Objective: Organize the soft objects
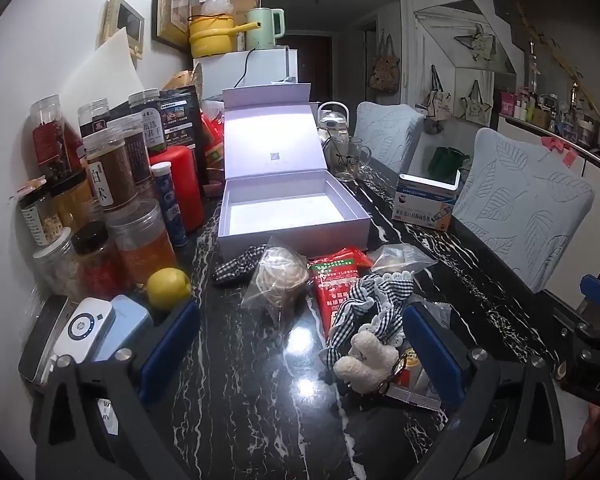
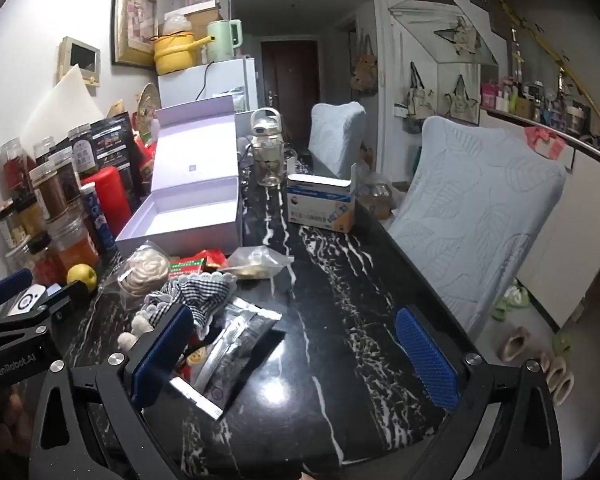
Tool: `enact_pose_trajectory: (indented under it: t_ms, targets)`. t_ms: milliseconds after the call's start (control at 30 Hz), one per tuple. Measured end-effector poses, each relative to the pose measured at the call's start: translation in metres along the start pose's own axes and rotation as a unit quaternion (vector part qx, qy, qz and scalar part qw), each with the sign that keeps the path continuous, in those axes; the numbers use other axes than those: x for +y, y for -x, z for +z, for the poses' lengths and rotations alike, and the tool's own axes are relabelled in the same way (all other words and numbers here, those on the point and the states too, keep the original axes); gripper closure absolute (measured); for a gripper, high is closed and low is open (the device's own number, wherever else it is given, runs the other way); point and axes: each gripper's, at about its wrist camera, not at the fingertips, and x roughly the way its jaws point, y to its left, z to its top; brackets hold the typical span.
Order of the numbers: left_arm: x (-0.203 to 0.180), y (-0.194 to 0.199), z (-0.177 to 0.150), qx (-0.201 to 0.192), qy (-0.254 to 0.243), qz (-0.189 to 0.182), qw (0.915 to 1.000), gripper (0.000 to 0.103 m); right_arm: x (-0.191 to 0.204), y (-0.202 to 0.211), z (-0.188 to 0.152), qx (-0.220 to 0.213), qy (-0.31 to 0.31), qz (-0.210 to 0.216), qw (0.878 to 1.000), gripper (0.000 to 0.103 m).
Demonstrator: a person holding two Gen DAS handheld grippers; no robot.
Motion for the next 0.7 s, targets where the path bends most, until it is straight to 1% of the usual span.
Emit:
enact_pose_trajectory:
  t_ms: [67, 700]
  targets:
    - [0.0066, -0.0001, 0.0001, -0.001, 0.003, -0.006, 1.0000, 0.000, 0.0065, 0.0039, -0.0002, -0.003, 0.006, -0.006, 1.000, 0.000]
    - [0.0048, 0.0046, 0.0016, 0.000, 0.001, -0.013, 0.9999, 0.000, 0.0117, 0.0036, -0.0008, -0.002, 0.016, -0.008, 1.000, 0.000]
